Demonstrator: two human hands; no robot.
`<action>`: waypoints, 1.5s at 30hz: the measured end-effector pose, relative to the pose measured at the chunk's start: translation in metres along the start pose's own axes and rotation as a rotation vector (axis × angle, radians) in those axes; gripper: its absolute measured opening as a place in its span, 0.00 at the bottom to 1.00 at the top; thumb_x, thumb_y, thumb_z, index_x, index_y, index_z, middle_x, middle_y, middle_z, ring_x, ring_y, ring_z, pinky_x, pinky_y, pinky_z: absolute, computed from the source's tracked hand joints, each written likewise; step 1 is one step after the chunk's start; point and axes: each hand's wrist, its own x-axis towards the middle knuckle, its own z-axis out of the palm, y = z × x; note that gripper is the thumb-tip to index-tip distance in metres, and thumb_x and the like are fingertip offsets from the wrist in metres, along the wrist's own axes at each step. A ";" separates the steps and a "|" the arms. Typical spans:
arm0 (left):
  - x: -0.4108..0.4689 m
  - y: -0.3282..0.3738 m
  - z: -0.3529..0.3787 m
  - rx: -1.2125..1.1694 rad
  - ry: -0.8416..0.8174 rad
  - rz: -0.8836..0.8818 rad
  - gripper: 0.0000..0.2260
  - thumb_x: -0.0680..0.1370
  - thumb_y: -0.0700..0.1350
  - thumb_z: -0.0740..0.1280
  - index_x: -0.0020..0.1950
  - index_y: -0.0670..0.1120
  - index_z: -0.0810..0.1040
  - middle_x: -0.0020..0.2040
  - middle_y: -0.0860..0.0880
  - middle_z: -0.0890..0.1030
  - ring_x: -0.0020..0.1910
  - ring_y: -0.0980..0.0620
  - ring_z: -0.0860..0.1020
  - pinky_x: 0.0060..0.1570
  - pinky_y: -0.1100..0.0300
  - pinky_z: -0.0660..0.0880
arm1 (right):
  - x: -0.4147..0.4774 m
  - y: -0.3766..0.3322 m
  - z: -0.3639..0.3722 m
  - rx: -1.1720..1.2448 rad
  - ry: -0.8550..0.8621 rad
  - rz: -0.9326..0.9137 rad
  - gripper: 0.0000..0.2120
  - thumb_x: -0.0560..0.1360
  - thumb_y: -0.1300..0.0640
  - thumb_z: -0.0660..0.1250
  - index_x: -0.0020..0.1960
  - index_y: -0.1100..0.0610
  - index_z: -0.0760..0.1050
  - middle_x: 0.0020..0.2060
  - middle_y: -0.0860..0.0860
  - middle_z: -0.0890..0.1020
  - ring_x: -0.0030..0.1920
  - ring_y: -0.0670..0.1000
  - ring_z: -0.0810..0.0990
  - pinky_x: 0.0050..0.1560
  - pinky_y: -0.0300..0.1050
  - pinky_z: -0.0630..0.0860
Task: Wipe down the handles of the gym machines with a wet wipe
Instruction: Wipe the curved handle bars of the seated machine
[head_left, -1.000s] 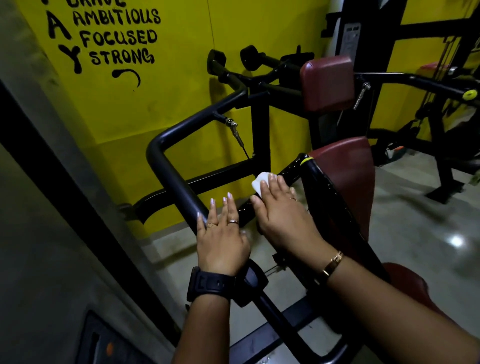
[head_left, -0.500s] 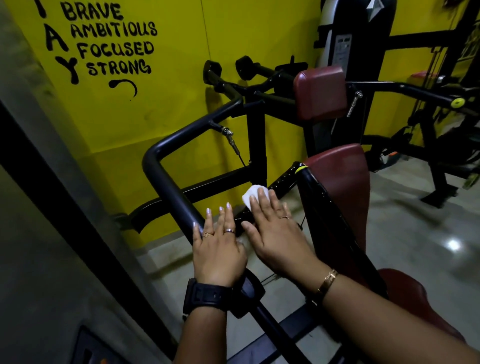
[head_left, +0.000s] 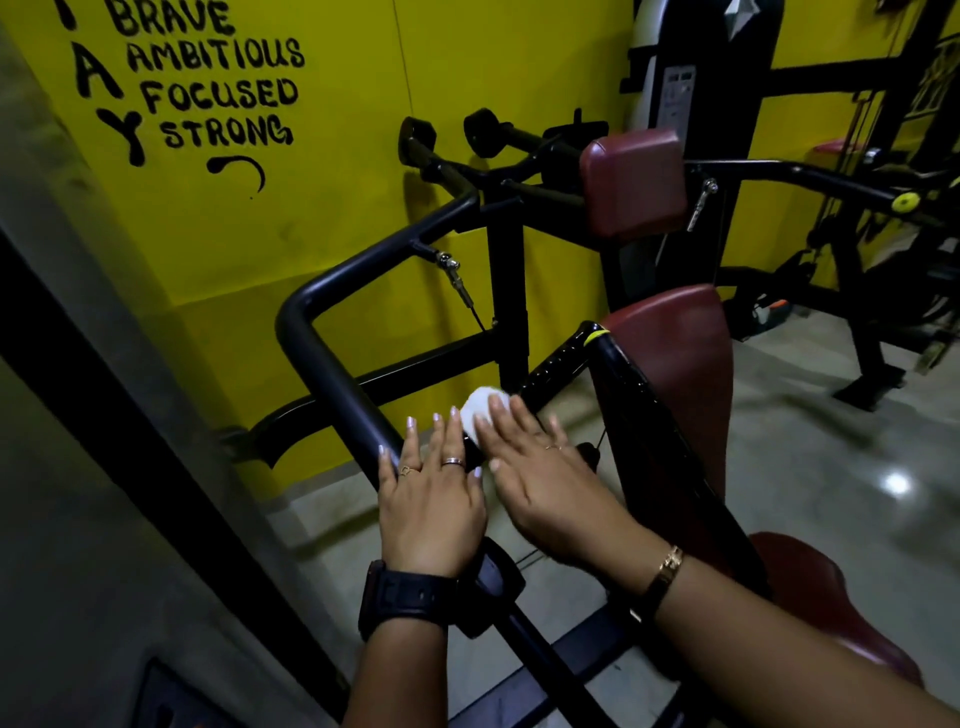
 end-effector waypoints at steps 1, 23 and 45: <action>0.000 0.000 -0.001 0.002 -0.002 0.000 0.29 0.84 0.53 0.49 0.79 0.51 0.36 0.80 0.52 0.42 0.78 0.49 0.38 0.75 0.48 0.37 | -0.005 -0.004 0.002 -0.004 -0.018 -0.013 0.41 0.67 0.40 0.28 0.79 0.49 0.44 0.78 0.45 0.39 0.73 0.39 0.32 0.74 0.47 0.35; 0.000 0.001 0.001 -0.026 0.021 -0.010 0.29 0.84 0.53 0.50 0.79 0.52 0.35 0.80 0.53 0.45 0.79 0.50 0.39 0.75 0.48 0.37 | 0.015 0.007 0.015 -0.015 0.474 -0.149 0.10 0.69 0.68 0.69 0.45 0.59 0.71 0.49 0.56 0.75 0.46 0.59 0.73 0.34 0.55 0.77; -0.001 0.001 0.002 -0.006 0.008 -0.004 0.30 0.84 0.53 0.49 0.79 0.50 0.34 0.81 0.52 0.45 0.79 0.49 0.40 0.75 0.47 0.38 | 0.015 0.021 0.013 0.072 0.603 -0.029 0.05 0.69 0.63 0.71 0.43 0.60 0.77 0.42 0.56 0.77 0.41 0.60 0.75 0.43 0.47 0.70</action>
